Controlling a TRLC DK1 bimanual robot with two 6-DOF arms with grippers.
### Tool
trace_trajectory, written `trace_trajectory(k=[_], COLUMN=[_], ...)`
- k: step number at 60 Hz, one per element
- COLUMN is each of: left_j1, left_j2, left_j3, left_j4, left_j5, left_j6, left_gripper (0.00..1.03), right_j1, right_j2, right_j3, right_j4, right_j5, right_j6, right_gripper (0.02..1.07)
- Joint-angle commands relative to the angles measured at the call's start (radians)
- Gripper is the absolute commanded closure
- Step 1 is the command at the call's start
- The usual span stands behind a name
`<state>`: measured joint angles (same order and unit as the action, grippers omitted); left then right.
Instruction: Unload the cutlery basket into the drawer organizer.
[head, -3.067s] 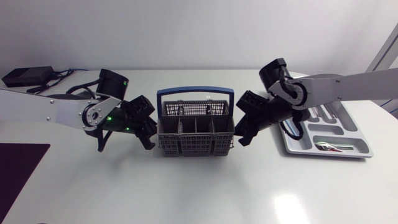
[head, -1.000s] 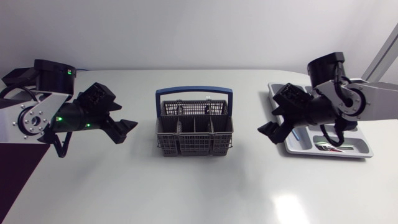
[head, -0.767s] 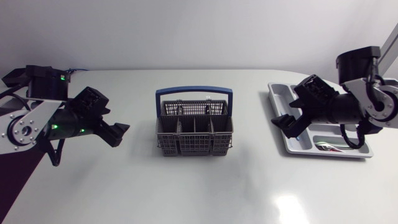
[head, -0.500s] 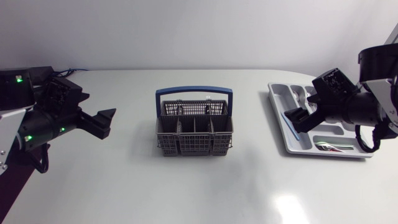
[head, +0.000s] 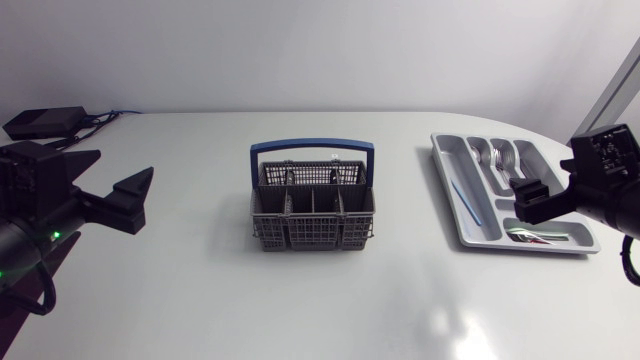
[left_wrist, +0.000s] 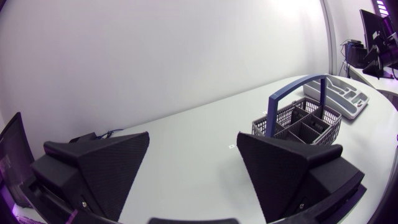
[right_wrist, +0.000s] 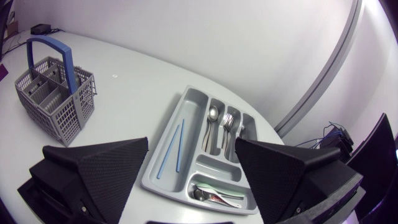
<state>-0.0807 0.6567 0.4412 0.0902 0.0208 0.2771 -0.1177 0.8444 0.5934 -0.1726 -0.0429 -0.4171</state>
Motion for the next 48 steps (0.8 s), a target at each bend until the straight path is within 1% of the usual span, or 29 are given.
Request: trace_trajectory(k=[1,4,7,10,16,48], left_j1=[0.009,0.015,0.027,0.039,0.044,0.07], left_j2=[-0.035,-0.075,-0.124,-0.16,-0.219,-0.533], left_j3=[-0.048,-0.075,-0.108,-0.131,-0.168,-0.364], left_j4=[0.016,0.026,0.037,0.045,0.029,-0.057], left_j5=[-0.002,-0.002,-0.002,-0.002,-0.005,-0.016], left_j6=[-0.039,-0.061,-0.082,-0.087,-0.109,-0.23], left_gripper=[0.04,0.04,0.04,0.04,0.04,0.05], right_j1=[-0.007,-0.007,-0.007,-0.005,-0.005,0.073], right_j2=[-0.073,-0.11,-0.192,-0.249,-0.354,-0.664], right_j3=[-0.07,-0.096,-0.165,-0.207,-0.271,-0.475], right_j4=[0.038,0.061,0.12,0.15,0.183,0.177], right_j5=[0.012,0.023,0.048,0.067,0.084,0.058], right_j6=[0.031,0.031,0.031,0.04,0.064,0.287], right_gripper=[0.06,0.06,0.06,0.06,0.06,0.06])
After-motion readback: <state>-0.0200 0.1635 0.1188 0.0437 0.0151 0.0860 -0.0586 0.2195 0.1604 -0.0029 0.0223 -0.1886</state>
